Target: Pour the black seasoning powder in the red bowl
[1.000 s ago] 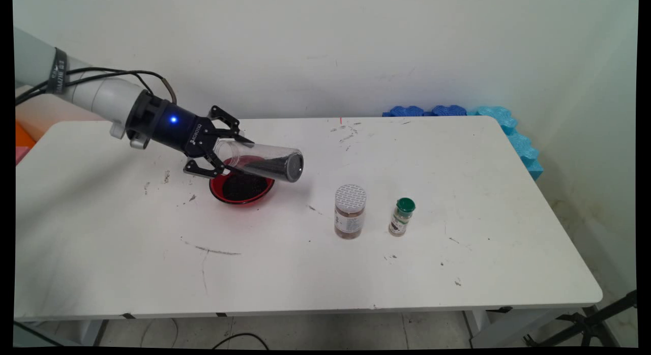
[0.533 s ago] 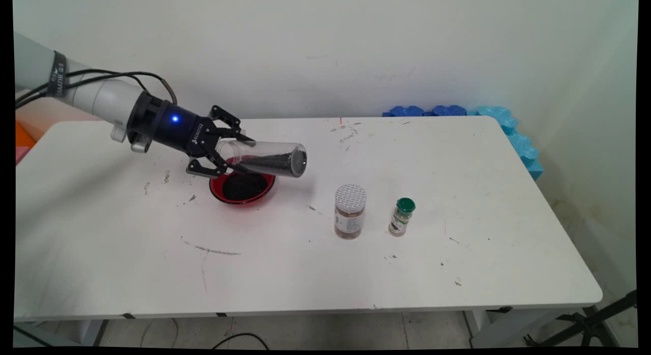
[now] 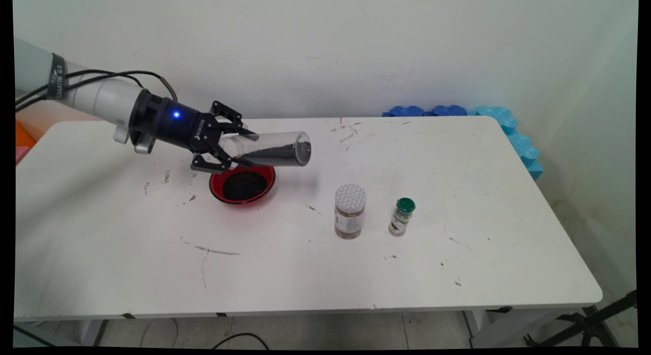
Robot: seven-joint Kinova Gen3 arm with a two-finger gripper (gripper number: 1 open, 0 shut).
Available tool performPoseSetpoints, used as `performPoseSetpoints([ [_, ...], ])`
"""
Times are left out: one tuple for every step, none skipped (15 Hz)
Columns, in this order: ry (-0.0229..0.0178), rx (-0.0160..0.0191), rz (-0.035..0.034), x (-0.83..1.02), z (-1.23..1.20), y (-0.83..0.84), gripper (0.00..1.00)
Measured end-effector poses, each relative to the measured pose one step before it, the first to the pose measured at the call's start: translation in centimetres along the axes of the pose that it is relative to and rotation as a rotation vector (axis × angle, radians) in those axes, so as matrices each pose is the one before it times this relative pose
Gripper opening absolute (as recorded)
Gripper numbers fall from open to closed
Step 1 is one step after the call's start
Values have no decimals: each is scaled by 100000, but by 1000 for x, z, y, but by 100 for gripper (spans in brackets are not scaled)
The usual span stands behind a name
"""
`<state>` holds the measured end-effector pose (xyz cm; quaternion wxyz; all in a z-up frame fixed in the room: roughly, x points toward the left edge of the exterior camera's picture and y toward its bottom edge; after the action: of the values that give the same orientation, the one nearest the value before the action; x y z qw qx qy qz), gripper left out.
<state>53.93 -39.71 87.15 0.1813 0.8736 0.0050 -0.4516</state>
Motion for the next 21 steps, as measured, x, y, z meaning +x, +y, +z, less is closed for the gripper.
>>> performPoseSetpoints([
  [-528, -601, -299, 67, -54, -4, 0],
  [-287, -305, -146, 37, -24, -3, 0],
  [-408, -461, -207, 66, -37, -1, 0],
  [-272, -300, -90, 30, -23, 1, 0],
  [-399, -432, -144, 59, -19, 8, 0],
  [-262, -302, -86, 33, -16, 8, 0],
  [-383, -455, -155, 48, -21, 15, 0],
  [-236, -298, -91, 25, -10, 12, 0],
  [-320, -445, -178, 43, -8, 20, 0],
  [-384, -403, -137, 39, -12, 6, 0],
  [-356, -301, -65, 46, -14, -3, 0],
  [-267, -234, -27, 42, -20, -7, 0],
  [-296, -243, -28, 42, -18, -5, 0],
  [-282, -232, -34, 36, -10, -5, 0],
  [-228, -266, -109, 23, -2, -1, 0],
  [-260, -339, -162, 18, 6, 9, 0],
  [-283, -273, -177, 12, 21, -4, 0],
  [-391, -207, -99, -11, 24, -18, 0],
  [-405, -190, -66, -19, 36, -23, 0],
  [-352, -217, -74, -16, 26, -13, 0],
  [-404, -224, -77, -30, 40, -6, 0],
])
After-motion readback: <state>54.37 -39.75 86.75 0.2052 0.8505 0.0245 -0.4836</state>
